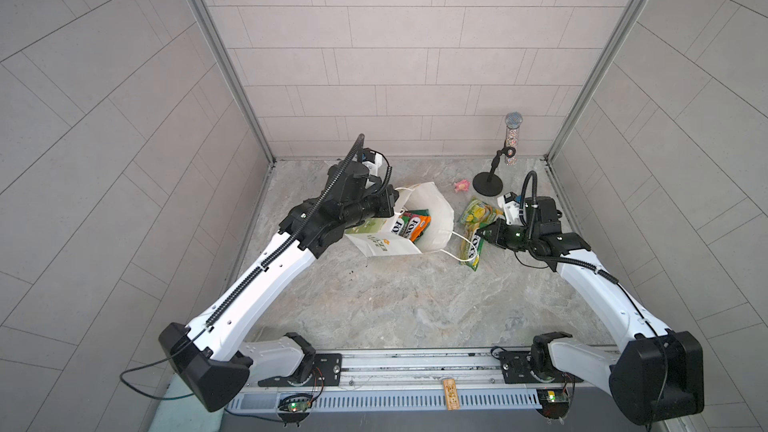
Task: Take the snacks out of the paper bag
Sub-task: 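Lower the green packet onto the table beside the first packet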
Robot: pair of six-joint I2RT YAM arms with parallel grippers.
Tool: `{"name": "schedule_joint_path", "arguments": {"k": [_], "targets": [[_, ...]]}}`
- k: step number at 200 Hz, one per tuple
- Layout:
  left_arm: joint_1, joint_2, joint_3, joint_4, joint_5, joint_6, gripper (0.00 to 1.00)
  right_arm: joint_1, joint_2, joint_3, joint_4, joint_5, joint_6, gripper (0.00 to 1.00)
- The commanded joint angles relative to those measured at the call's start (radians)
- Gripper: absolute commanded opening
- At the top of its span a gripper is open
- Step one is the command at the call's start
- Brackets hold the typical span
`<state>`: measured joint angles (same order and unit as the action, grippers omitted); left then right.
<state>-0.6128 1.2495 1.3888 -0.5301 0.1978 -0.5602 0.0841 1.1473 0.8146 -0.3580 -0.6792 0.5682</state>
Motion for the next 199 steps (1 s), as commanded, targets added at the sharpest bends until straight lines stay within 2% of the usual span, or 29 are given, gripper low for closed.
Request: {"name": "schedule_joint_path", "arguments": {"k": [1, 28, 70, 131, 168, 199], "targets": [[0.005, -0.02, -0.002, 0.009, 0.003, 0.006, 0.0, -0.001, 0.02, -0.008, 0.133, -0.077, 0.047, 0.0], [0.004, -0.017, 0.003, 0.007, 0.005, 0.008, 0.0, -0.001, 0.061, -0.029, 0.195, -0.112, 0.082, 0.0], [0.005, -0.014, 0.009, 0.005, 0.008, 0.01, 0.0, -0.006, 0.098, -0.063, 0.2, -0.13, 0.063, 0.0], [0.005, -0.016, 0.007, 0.004, 0.008, 0.014, 0.0, -0.057, 0.092, -0.096, 0.083, -0.029, -0.107, 0.0], [0.004, -0.02, 0.004, 0.004, 0.009, 0.015, 0.0, -0.063, 0.118, -0.038, -0.098, 0.11, -0.218, 0.0], [0.005, -0.025, -0.002, 0.008, 0.009, 0.014, 0.0, -0.063, 0.141, -0.016, -0.162, 0.219, -0.232, 0.0]]}}
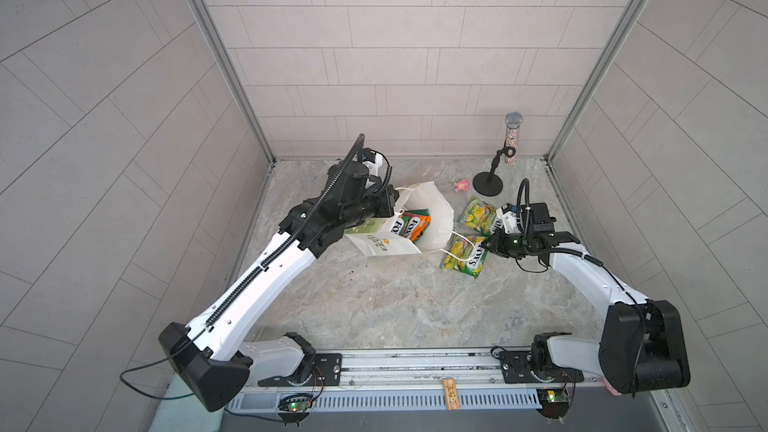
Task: Take the snacks out of the paper bag
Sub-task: 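Lower the green packet onto the table beside the first packet, then open the right gripper to release the green packet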
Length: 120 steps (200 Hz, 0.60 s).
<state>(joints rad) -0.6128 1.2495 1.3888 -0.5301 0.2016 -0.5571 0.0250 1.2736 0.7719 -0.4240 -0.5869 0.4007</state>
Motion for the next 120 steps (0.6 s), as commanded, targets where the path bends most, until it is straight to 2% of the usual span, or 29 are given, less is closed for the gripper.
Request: {"name": "schedule_joint_path", "arguments": {"k": [1, 84, 120], "targets": [[0.005, -0.025, -0.002, 0.008, 0.005, 0.011, 0.0, -0.005, 0.016, 0.027, -0.097, 0.13, -0.067, 0.0], [0.004, -0.027, -0.009, 0.013, 0.008, 0.01, 0.0, -0.004, 0.09, 0.079, -0.209, 0.293, -0.094, 0.0], [0.004, -0.025, -0.009, 0.01, 0.008, 0.01, 0.0, -0.004, 0.111, 0.081, -0.199, 0.291, -0.085, 0.08]]}}
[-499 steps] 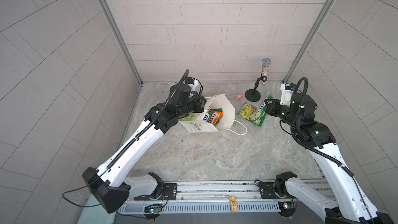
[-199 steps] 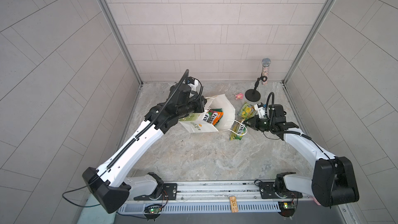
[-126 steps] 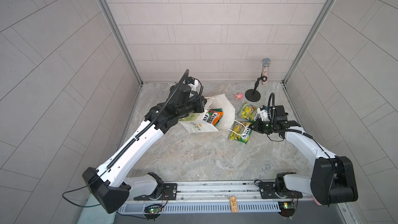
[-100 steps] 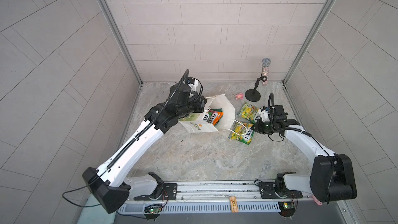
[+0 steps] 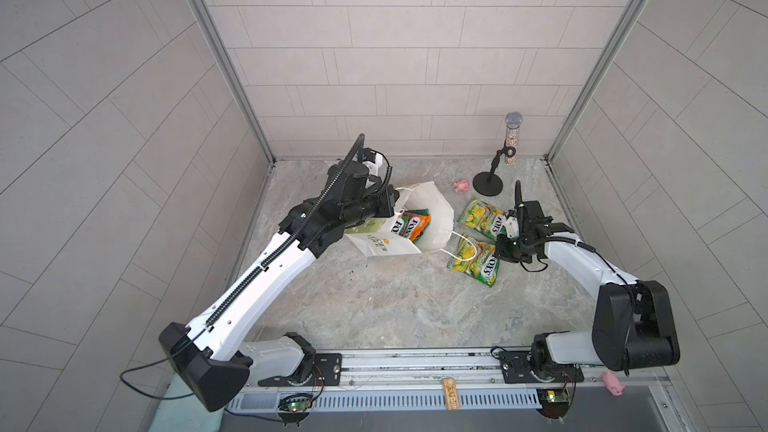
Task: Take the snacks out of the paper bag
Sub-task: 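Open the right gripper to release the green packet, then move the open right gripper back into the bag opening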
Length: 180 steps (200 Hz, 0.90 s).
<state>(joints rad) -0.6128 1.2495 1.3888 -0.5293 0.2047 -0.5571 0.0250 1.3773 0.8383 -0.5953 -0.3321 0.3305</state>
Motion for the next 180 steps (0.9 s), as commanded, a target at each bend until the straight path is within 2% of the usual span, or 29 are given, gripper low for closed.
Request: {"name": "schedule_joint_path", "arguments": {"k": [1, 14, 41, 62, 86, 132, 159, 180], "targets": [[0.005, -0.025, -0.009, 0.01, 0.004, 0.01, 0.0, -0.004, 0.007, 0.015, -0.027, 0.036, -0.015, 0.08], [0.004, -0.026, -0.01, 0.01, 0.003, 0.01, 0.0, -0.004, 0.008, 0.013, -0.023, 0.034, -0.013, 0.11], [0.005, -0.022, -0.01, 0.011, 0.003, 0.01, 0.0, -0.004, 0.006, 0.012, -0.02, 0.034, -0.009, 0.27], [0.006, -0.022, -0.008, 0.011, 0.004, 0.009, 0.0, -0.004, -0.01, 0.013, -0.021, 0.042, -0.009, 0.31], [0.005, -0.022, -0.007, 0.011, 0.005, 0.01, 0.0, -0.004, -0.048, 0.015, -0.027, 0.063, -0.002, 0.37], [0.005, -0.021, -0.006, 0.011, 0.01, 0.009, 0.0, -0.004, -0.148, 0.023, -0.046, 0.128, -0.001, 0.58], [0.005, -0.021, -0.005, 0.011, 0.012, 0.01, 0.0, -0.004, -0.191, 0.04, -0.065, 0.128, -0.006, 0.62], [0.005, -0.021, -0.006, 0.011, 0.012, 0.01, 0.0, -0.004, -0.242, 0.056, -0.053, 0.02, -0.011, 0.62]]}}
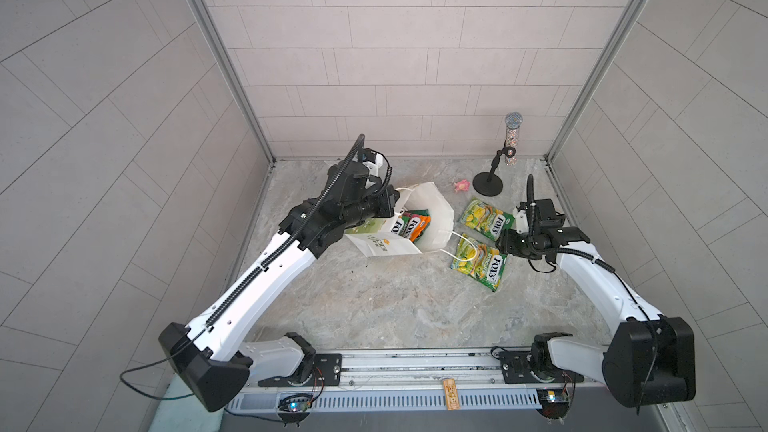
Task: Take the snacks out of the paper bag
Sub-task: 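Move the open right gripper back into the bag opening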
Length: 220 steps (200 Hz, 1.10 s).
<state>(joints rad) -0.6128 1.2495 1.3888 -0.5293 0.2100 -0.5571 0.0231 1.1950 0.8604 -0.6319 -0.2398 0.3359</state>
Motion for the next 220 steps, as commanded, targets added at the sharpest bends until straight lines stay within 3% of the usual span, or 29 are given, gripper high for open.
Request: {"name": "schedule_joint_path", "arguments": {"k": [1, 41, 83, 113, 157, 220], "targets": [[0.005, -0.021, -0.006, 0.01, 0.006, 0.01, 0.0, -0.002, -0.063, 0.035, -0.014, -0.079, -0.016, 0.62], [0.005, -0.019, -0.005, 0.017, 0.019, 0.008, 0.0, 0.007, -0.174, 0.004, 0.209, -0.371, 0.117, 0.61], [0.005, -0.015, -0.007, 0.052, 0.099, 0.011, 0.0, 0.08, -0.186, 0.026, 0.369, -0.529, 0.23, 0.61], [0.006, -0.014, -0.006, 0.078, 0.198, 0.013, 0.0, 0.211, -0.159, 0.065, 0.399, -0.503, 0.227, 0.6], [0.002, -0.021, -0.01, 0.083, 0.256, 0.014, 0.0, 0.421, -0.075, 0.103, 0.42, -0.363, 0.2, 0.54], [0.002, -0.022, -0.034, 0.084, 0.236, -0.006, 0.0, 0.544, 0.015, 0.091, 0.423, -0.271, 0.158, 0.46]]}}
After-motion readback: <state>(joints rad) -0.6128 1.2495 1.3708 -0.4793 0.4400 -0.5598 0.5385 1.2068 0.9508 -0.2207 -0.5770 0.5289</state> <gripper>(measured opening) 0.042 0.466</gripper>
